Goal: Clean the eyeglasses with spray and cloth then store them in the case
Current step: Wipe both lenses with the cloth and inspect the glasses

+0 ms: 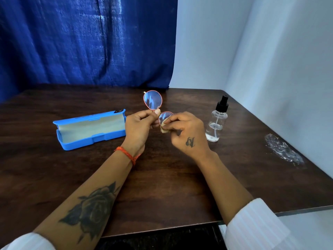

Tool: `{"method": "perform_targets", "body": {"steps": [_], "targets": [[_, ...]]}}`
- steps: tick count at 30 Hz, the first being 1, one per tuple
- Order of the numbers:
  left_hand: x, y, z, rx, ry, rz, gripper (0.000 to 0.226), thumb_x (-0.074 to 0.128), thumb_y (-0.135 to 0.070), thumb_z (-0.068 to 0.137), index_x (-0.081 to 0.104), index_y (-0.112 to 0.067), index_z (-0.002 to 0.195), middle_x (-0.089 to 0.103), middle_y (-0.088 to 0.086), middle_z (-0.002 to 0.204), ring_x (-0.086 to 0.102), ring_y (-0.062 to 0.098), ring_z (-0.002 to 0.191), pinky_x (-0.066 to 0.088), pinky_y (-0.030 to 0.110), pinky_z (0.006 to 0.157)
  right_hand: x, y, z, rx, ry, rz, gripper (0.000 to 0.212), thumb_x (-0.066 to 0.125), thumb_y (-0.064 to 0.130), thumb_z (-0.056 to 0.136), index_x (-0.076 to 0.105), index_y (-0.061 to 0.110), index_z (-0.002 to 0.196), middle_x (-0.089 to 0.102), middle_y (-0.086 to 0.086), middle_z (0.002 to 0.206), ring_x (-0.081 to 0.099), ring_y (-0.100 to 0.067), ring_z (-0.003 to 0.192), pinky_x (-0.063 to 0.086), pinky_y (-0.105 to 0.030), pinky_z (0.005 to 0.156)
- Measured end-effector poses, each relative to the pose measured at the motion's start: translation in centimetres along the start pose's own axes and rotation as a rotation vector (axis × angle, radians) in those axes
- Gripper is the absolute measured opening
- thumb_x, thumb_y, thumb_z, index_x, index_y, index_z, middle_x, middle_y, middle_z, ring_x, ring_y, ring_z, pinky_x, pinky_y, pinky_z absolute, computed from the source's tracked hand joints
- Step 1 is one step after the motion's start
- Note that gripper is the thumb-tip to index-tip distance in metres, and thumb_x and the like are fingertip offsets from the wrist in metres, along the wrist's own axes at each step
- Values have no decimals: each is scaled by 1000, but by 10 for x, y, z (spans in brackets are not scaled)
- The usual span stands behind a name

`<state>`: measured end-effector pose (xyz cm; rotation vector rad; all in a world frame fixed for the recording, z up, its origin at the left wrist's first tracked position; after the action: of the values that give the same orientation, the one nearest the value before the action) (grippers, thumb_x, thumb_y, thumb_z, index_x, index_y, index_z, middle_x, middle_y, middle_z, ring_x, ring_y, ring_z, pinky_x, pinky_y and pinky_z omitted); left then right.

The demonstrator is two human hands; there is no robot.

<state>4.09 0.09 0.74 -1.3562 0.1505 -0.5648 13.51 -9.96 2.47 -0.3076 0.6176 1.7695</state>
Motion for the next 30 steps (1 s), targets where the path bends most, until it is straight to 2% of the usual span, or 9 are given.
{"method": "perform_targets", "body": {"steps": [5,8,10,12,16,19,22,26,30], "targets": [[1,1,2,5,-9,-6,14,65,-13,83,70,-15,70,65,0,70,59,9,66,53,21,65,-7,-6,3,157,-98,21,19,65,-6,57,75,9,63,73,-3,73,66,-21,72,55,-35,67],[1,0,1,7,-12,-6,12,65,-14,83,70,-15,72,65,2,72,59,8,66,53,18,63,-9,-5,4,143,-167,-31,28,64,-12,60,76,6,78,72,-7,85,66,-23,81,54,-31,78],[2,0,1,13,9,-3,10,64,-13,83,70,-13,76,66,3,73,59,8,66,52,17,61,-6,-1,4,99,-134,-57,31,67,-11,65,75,5,91,71,-8,94,64,-23,88,47,-21,85],[2,0,0,18,37,7,9,63,-14,84,70,-11,79,67,2,74,61,6,66,51,16,61,-2,2,3,49,-83,-36,31,69,-9,67,74,5,94,70,-8,97,64,-22,91,46,-21,86],[1,1,1,31,37,24,11,63,-14,84,70,-11,75,67,-3,67,61,4,64,50,17,61,-1,3,2,11,-37,51,27,70,-11,63,77,9,81,73,-4,88,66,-20,82,52,-28,78],[2,2,2,23,24,29,11,63,-13,84,69,-11,75,65,2,70,60,8,66,52,20,65,-1,1,1,9,26,22,22,70,-8,60,77,11,69,74,-2,78,66,-20,75,54,-30,71],[2,1,1,38,6,62,9,63,-13,84,70,-11,78,66,2,72,61,3,63,50,14,60,-6,-3,3,83,-40,12,19,67,-5,56,75,11,62,74,-1,72,66,-16,71,54,-30,68],[2,-2,1,48,13,92,10,62,-13,85,69,-9,79,67,2,73,62,2,63,50,13,60,-13,-5,10,182,-200,60,26,72,-8,65,75,9,84,74,-4,88,67,-14,82,54,-26,78],[3,-1,1,79,47,230,11,62,-19,86,69,-14,79,69,5,80,63,16,77,52,25,74,-21,-1,27,187,-253,65,26,73,2,74,71,7,100,72,-7,98,66,-19,89,54,-30,80]]}}
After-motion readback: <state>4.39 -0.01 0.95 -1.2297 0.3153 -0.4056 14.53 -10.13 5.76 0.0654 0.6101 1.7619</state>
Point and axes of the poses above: each hand's wrist, its own z-axis towards the middle knuckle, its own x-axis out of the palm, y = z × x, the point moved 3 cm from there along z, towards the middle knuckle
